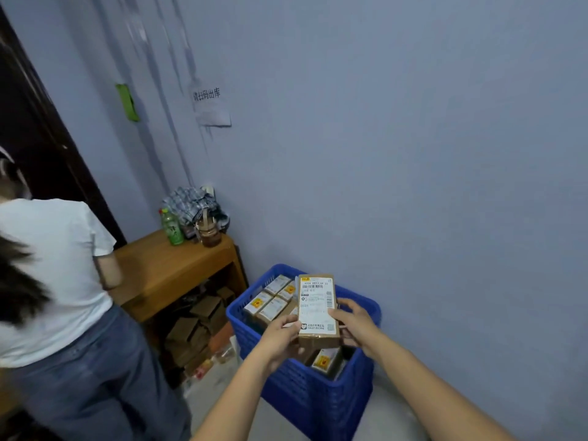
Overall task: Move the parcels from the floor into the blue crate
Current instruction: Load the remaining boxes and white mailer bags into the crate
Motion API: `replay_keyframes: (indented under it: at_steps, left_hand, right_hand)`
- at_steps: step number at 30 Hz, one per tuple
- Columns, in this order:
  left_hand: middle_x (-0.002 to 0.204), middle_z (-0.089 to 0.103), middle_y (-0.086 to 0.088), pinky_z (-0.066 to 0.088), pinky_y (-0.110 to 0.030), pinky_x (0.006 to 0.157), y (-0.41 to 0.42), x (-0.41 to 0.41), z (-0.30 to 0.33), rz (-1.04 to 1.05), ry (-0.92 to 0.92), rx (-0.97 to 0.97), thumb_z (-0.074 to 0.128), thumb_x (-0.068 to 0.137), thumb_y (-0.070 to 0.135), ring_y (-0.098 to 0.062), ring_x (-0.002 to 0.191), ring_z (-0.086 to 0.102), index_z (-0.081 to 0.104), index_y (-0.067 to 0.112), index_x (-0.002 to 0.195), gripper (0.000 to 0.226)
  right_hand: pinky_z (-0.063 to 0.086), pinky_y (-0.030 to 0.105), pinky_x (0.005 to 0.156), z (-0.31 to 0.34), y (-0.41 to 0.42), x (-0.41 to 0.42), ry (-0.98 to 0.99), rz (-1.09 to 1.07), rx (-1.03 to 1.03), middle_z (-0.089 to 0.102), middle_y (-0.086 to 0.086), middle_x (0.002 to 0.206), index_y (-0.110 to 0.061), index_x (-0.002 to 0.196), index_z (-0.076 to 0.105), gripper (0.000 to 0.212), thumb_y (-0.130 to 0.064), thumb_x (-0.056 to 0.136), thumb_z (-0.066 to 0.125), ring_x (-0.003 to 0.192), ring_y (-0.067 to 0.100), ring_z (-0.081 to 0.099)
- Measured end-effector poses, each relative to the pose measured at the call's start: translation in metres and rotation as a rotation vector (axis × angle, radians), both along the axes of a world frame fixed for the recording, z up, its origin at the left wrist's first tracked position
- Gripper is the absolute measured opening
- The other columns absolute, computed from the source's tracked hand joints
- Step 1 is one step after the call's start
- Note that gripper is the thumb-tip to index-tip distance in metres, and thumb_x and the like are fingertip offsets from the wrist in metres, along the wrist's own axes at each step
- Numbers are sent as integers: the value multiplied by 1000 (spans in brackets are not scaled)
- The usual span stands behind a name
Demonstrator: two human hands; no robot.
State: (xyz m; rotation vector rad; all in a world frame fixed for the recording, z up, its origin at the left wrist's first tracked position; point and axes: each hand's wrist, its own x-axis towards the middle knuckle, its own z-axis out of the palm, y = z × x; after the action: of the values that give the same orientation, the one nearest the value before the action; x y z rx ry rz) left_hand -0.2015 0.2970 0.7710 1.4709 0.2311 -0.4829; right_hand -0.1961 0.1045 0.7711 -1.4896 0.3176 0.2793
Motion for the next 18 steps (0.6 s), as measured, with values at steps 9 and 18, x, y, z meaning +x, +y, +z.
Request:
replay_keyframes:
  at_steps: [9,18]
  left_hand:
    - [104,67,-16,48,-33,63,79,106,-55,190,161,94,48,98,10,-25,76,60,50,7,124,26]
    - [110,68,-13,50,-38,78,130,275,-81,201,191,142,49,98,10,-27,99,62,52,7,125,28]
  right_hand:
    - [58,37,74,-64,88,136,141,173,29,73,2,104,-30,130,49,43,-25,90,64,91,21,71]
    - [54,44,92,-105,141,304,174,132,91,65,9,124,-22,132,49,46,-13,90,63,104,24,66]
